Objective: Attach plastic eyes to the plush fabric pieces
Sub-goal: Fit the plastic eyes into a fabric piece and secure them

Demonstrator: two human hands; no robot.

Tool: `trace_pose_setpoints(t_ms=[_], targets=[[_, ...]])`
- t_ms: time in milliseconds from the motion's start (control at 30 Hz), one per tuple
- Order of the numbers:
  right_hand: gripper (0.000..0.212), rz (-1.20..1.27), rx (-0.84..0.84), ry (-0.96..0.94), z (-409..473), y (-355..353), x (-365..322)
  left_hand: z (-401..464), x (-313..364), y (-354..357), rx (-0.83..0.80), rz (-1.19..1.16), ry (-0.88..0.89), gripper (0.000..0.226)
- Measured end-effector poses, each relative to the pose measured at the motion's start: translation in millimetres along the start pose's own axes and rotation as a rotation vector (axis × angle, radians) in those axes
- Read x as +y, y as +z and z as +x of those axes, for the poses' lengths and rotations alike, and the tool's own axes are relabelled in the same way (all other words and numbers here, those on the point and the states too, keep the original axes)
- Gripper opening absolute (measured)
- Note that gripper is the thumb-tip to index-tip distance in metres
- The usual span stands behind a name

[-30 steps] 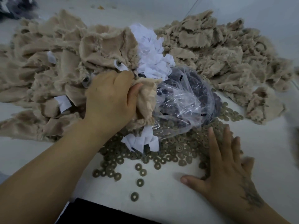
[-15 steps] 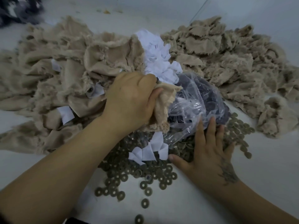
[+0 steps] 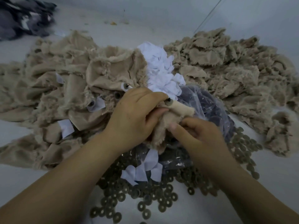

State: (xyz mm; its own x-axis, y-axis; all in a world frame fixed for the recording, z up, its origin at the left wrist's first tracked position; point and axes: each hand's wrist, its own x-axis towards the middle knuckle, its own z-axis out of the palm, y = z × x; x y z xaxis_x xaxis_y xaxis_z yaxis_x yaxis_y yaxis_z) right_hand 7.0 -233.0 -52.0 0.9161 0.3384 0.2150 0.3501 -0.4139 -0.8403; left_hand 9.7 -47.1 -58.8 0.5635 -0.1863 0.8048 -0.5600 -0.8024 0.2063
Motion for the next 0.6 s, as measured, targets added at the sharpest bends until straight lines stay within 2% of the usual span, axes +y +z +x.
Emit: trace_pose_setpoints(t_ms=[100,200,267,333,433,600], targets=[[0.059,0.443,-0.039,0.266,19.0,6.5,-1.0,8.2,2.2,-2.3,-0.026,-0.074,-0.101,0.027],[0.037,0.78,-0.011,0.271,31.2,12.3,-1.8,15.0,4.4,-2.5,-0.019,-0.222,-0.278,0.024],[0.034,0.985,-0.046,0.307,34.4,15.3,-3.8,15.7,4.7,-2.4,0.02,-0.313,-0.448,0.02],[0.036,1.066,-0.068,0.336,34.4,16.5,-2.9,13.1,3.7,-2.3,0.04,-0.32,-0.568,0.017],[0.038,1.079,-0.029,0.379,34.8,14.5,-1.0,10.0,6.4,-2.6,0.009,-0.264,-0.586,0.022],[0.033,1.077,0.02,0.471,33.0,18.1,3.6,12.2,14.3,2.6,-0.068,-0.486,-0.726,0.017]])
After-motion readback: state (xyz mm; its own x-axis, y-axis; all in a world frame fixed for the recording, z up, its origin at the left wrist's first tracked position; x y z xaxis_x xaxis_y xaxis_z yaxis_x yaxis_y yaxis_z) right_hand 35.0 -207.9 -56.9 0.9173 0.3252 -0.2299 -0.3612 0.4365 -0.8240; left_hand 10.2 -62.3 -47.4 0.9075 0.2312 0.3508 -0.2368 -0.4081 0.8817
